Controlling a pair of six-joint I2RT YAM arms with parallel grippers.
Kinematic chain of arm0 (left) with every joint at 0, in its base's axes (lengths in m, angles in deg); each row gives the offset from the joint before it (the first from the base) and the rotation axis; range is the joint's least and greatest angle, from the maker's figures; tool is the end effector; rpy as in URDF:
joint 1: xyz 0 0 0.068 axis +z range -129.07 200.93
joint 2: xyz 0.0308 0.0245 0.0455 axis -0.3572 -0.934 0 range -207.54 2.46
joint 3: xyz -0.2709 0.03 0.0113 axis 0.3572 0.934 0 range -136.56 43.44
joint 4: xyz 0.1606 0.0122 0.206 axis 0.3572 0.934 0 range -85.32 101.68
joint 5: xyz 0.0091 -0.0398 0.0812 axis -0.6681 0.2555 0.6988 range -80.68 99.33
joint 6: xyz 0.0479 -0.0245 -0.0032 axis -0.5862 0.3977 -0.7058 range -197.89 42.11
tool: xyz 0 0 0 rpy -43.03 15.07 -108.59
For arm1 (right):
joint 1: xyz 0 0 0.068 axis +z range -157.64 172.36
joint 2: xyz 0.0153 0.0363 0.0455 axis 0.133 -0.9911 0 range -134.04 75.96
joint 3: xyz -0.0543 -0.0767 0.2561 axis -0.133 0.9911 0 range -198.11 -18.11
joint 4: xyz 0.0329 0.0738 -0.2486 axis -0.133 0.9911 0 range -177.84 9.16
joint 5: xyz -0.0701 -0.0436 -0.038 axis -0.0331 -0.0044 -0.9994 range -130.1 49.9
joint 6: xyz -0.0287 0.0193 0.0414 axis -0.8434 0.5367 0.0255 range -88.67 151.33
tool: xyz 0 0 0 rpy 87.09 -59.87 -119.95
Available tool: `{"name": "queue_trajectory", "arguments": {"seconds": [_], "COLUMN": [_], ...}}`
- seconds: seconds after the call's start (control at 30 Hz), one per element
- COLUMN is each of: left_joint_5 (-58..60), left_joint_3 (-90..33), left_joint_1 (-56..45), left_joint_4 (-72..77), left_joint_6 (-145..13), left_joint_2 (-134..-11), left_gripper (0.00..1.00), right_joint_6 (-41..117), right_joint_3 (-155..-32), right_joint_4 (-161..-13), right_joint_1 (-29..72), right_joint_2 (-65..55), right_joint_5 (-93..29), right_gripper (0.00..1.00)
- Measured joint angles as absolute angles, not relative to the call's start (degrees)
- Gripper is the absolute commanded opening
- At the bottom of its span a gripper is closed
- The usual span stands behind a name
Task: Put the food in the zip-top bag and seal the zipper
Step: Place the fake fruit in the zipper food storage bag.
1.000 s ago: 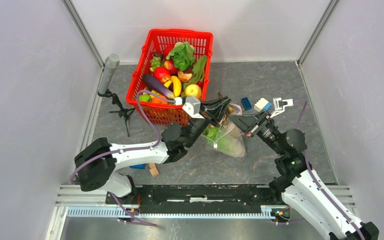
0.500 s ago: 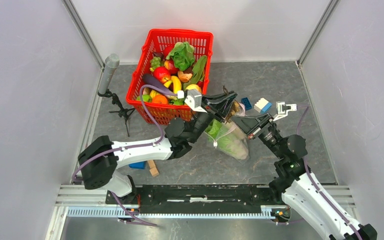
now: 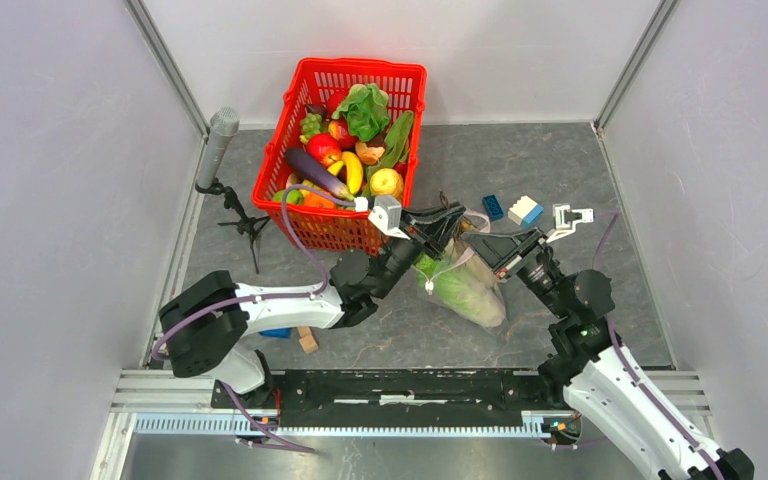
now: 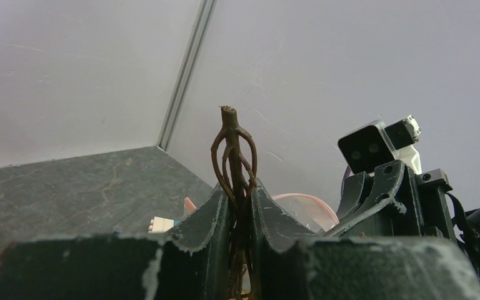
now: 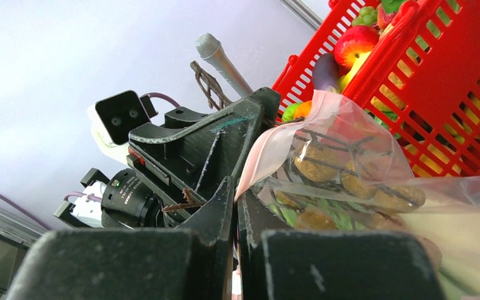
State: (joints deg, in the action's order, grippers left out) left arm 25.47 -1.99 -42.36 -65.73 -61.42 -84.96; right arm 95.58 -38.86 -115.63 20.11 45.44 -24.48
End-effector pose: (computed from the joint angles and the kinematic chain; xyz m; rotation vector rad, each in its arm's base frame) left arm 0.1551 -0.2863 0.3093 0.2021 1.1432 -1.0924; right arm 0.1257 0.0770 0.2986 0.1885 1.4209 1.5291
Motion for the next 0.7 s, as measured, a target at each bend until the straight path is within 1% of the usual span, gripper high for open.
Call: {"name": "queue_trajectory", "arguments": {"seconds": [0.3,0.7], "left_joint_5": [25.77,26.78], "left_joint_3": [1.05,5.92], "left_joint_1": [-42.57,-42.90], "left_joint_4": [-66.43,-67.02], "left_joint_6": [-61.53,-64.09], "left_joint_2": [-84.37,-79.32], "left_gripper": [0.02,0.02], "right_joint_6": [93.09,90.01], "right_joint_3": [-40.02,-43.58], "right_joint_4": [-111.39,-107.13], "right_joint_1": [20.11,20.11], "right_joint_2": [46.38,46.12], "right_joint_5": [-26.08,-27.06], "right_gripper": [0.05,0.06]}}
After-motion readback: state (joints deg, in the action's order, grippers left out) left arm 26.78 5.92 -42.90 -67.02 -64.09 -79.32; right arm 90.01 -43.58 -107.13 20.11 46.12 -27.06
